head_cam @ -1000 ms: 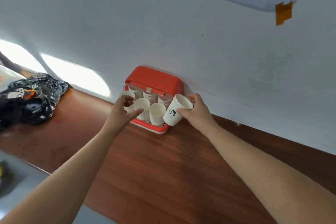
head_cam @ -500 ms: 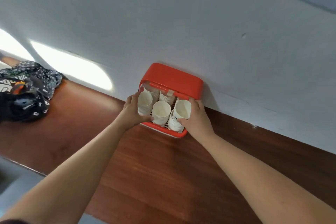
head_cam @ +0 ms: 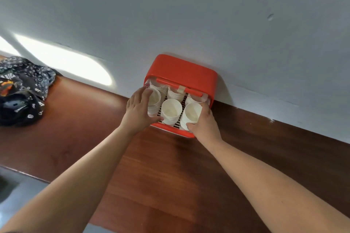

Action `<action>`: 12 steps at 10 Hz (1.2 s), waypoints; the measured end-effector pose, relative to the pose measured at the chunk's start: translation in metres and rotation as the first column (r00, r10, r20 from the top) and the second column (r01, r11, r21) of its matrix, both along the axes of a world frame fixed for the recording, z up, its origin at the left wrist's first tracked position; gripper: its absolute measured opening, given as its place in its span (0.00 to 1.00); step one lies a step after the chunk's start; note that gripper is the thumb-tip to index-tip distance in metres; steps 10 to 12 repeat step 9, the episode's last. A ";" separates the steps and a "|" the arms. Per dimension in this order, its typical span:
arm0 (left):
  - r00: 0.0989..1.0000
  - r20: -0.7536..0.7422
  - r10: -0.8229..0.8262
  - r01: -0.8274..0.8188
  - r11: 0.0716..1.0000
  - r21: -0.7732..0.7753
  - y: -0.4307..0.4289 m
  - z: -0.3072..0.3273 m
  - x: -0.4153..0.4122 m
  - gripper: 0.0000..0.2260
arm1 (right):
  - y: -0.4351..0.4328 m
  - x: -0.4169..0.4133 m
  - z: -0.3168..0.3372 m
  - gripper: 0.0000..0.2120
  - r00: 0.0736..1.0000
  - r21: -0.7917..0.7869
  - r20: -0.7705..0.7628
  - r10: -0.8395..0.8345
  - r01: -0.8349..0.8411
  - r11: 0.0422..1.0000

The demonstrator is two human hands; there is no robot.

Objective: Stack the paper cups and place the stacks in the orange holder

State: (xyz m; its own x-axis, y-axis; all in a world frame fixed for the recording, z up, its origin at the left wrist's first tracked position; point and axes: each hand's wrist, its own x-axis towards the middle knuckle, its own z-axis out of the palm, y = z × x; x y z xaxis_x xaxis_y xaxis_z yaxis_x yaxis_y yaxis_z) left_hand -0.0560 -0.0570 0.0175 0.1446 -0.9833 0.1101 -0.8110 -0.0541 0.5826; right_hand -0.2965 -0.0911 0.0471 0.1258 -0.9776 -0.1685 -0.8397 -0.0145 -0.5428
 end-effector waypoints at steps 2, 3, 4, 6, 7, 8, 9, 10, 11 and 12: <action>0.996 -0.059 0.066 -0.065 0.998 0.019 0.001 -0.007 0.003 0.40 | 0.005 0.004 -0.005 0.40 0.996 -0.005 0.009 -0.090 0.090 0.996; 0.995 -0.069 0.075 -0.077 0.997 -0.022 0.000 -0.008 0.005 0.35 | 0.006 0.006 -0.006 0.41 0.995 -0.025 0.011 -0.095 0.095 0.995; 0.993 -0.074 0.091 -0.094 0.995 -0.039 -0.003 -0.009 0.010 0.32 | 0.007 0.007 -0.007 0.42 0.995 -0.032 0.018 -0.096 0.096 0.995; 0.995 -0.033 0.091 -0.092 0.994 -0.052 -0.003 -0.008 0.013 0.32 | 0.006 0.004 -0.008 0.44 0.994 -0.002 0.048 -0.102 0.102 0.995; 0.996 0.010 0.086 -0.086 0.996 -0.002 -0.001 -0.003 0.015 0.34 | 0.007 -0.001 -0.004 0.46 0.995 0.049 0.046 -0.094 0.092 0.995; 0.993 -0.032 0.113 -0.112 0.993 0.038 0.004 0.006 0.012 0.35 | 0.012 -0.010 0.005 0.47 0.995 0.078 0.056 -0.087 0.082 0.993; 0.974 -0.070 0.215 -0.213 0.976 0.040 0.019 0.023 0.004 0.33 | 0.018 -0.023 0.019 0.41 0.994 0.075 0.057 -0.089 0.084 0.994; 0.974 -0.070 0.215 -0.213 0.976 0.040 0.019 0.023 0.004 0.33 | 0.018 -0.023 0.019 0.41 0.994 0.075 0.057 -0.089 0.084 0.994; 0.974 -0.070 0.215 -0.213 0.976 0.040 0.019 0.023 0.004 0.33 | 0.018 -0.023 0.019 0.41 0.994 0.075 0.057 -0.089 0.084 0.994; 0.974 -0.070 0.215 -0.213 0.976 0.040 0.019 0.023 0.004 0.33 | 0.018 -0.023 0.019 0.41 0.994 0.075 0.057 -0.089 0.084 0.994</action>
